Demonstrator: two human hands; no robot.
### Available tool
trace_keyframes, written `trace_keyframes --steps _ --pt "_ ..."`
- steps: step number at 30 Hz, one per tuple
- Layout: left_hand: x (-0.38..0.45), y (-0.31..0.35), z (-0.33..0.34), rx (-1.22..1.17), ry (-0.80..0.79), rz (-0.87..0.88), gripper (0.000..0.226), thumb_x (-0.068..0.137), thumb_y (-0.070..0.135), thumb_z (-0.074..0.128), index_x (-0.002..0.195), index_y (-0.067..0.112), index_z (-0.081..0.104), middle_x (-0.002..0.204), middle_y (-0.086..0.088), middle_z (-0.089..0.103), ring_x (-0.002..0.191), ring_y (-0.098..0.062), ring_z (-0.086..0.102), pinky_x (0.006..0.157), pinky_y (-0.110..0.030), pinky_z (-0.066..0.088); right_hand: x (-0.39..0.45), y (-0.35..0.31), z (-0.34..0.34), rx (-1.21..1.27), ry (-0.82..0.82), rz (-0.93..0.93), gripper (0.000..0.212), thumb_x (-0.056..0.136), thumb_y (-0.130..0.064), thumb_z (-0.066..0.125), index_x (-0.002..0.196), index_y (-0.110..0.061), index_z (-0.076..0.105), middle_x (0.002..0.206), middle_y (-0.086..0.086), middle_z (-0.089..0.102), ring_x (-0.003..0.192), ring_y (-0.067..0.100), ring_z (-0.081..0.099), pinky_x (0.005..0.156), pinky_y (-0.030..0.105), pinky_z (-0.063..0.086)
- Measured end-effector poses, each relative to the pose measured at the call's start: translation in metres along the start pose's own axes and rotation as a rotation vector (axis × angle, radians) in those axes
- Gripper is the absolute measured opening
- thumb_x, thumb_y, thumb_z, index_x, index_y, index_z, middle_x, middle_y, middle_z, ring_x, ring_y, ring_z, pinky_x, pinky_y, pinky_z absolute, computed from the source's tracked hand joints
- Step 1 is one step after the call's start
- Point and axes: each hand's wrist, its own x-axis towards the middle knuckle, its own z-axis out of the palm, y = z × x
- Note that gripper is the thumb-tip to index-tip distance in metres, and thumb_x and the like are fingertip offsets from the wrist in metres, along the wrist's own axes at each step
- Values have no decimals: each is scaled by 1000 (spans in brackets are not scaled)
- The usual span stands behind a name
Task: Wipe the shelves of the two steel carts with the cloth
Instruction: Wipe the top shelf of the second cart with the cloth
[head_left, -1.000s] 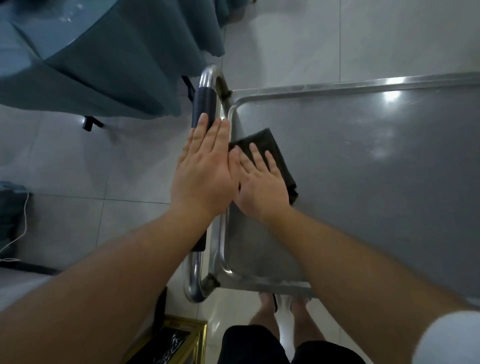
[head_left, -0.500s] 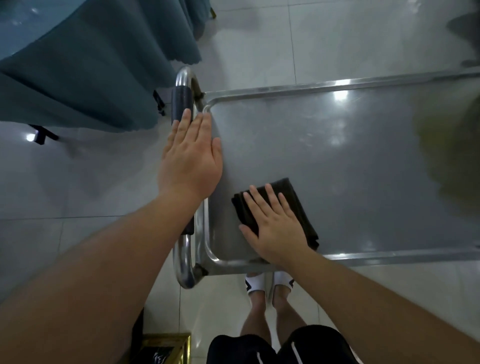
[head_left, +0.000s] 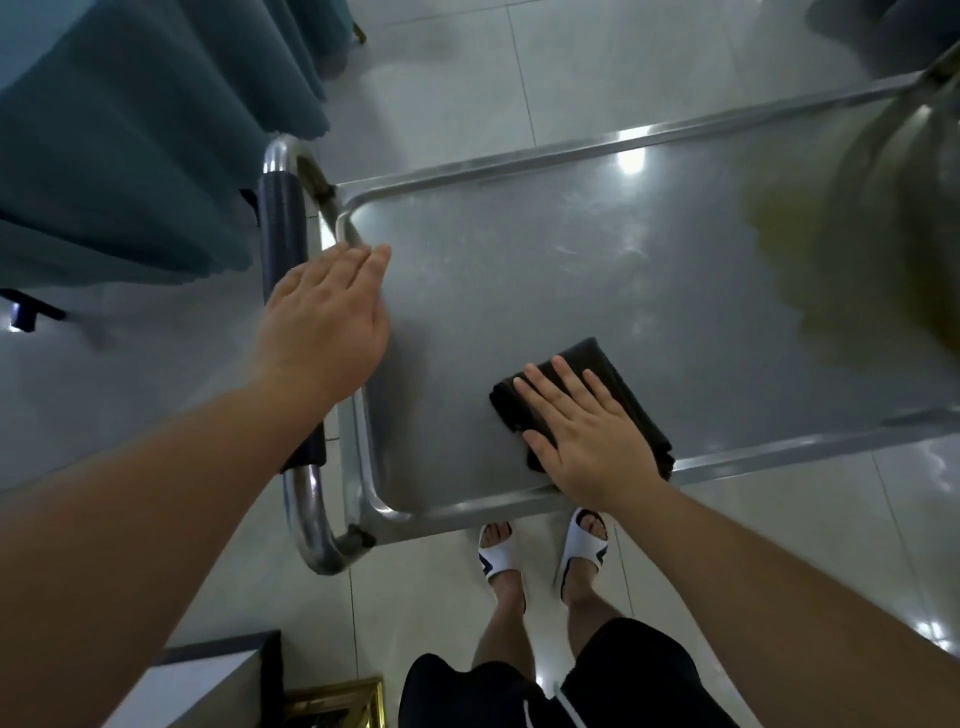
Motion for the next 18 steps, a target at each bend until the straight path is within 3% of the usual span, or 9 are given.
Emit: trace_keyframes --steps 3,9,12,18 --pt "4 -4 1 75 -40 -4 63 106 42 41 164 23 27 166 -5 39 154 -27 33 124 -52 27 -11 31 -5 -9 -1 23 64 109 -60 17 167 -34 12 173 -14 5 160 12 -9 129 44 2" --pt "14 6 11 258 -228 -78 70 103 51 37 166 24 22 172 -6 28 158 -27 25 126 -51 21 -32 95 -17 12 -2 96 64 108 -61 16 167 -36 10 173 -16 4 159 9 -12 130 44 2" --pt "23 46 20 144 -246 -144 68 105 43 42 167 23 23 173 -7 25 159 -30 23 126 -53 21 -39 125 -24 34 2 108 63 108 -61 15 166 -37 11 173 -17 4 159 8 -12 130 44 2" --pt "32 180 55 -102 -183 -226 62 106 32 50 163 13 34 166 -18 37 151 -40 36 124 -54 27 -60 196 -38 34 -8 94 63 108 -59 14 166 -36 11 173 -17 2 159 9 -13 130 45 3"
